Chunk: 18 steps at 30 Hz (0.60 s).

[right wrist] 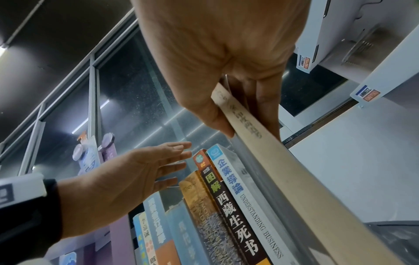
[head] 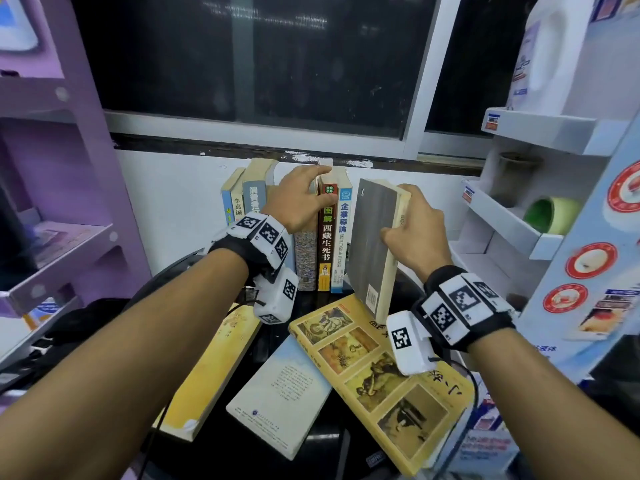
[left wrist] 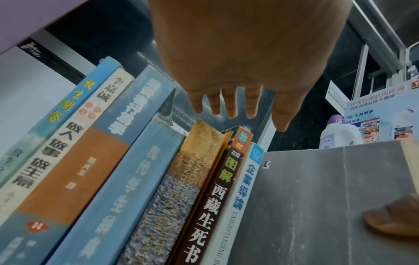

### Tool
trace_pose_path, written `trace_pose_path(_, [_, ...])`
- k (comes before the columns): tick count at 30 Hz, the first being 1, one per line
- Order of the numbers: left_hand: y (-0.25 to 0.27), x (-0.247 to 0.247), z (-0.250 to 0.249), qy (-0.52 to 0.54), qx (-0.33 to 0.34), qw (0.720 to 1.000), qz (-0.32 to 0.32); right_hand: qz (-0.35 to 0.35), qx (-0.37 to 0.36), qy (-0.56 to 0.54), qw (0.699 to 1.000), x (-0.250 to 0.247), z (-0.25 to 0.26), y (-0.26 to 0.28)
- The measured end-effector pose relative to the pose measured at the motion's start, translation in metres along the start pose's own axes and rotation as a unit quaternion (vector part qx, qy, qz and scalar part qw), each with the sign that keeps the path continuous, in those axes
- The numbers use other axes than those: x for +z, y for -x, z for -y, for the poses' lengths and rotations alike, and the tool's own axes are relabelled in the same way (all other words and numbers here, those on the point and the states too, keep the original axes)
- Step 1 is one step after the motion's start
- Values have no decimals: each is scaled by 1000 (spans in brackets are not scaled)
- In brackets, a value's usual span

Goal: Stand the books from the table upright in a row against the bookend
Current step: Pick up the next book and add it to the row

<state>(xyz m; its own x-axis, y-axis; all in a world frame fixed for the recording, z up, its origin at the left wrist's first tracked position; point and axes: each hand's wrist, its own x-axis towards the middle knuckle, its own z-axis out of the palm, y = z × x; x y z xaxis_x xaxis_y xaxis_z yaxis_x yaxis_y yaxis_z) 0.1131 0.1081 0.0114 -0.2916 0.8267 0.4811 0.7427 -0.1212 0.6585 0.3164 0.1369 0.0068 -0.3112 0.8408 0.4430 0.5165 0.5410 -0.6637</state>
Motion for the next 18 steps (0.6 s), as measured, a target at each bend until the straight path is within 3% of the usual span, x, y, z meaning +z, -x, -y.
trace_pose_path(18, [-56,9,27,-110,27,990,79,-21,-18,-43,999,59,-12,-51])
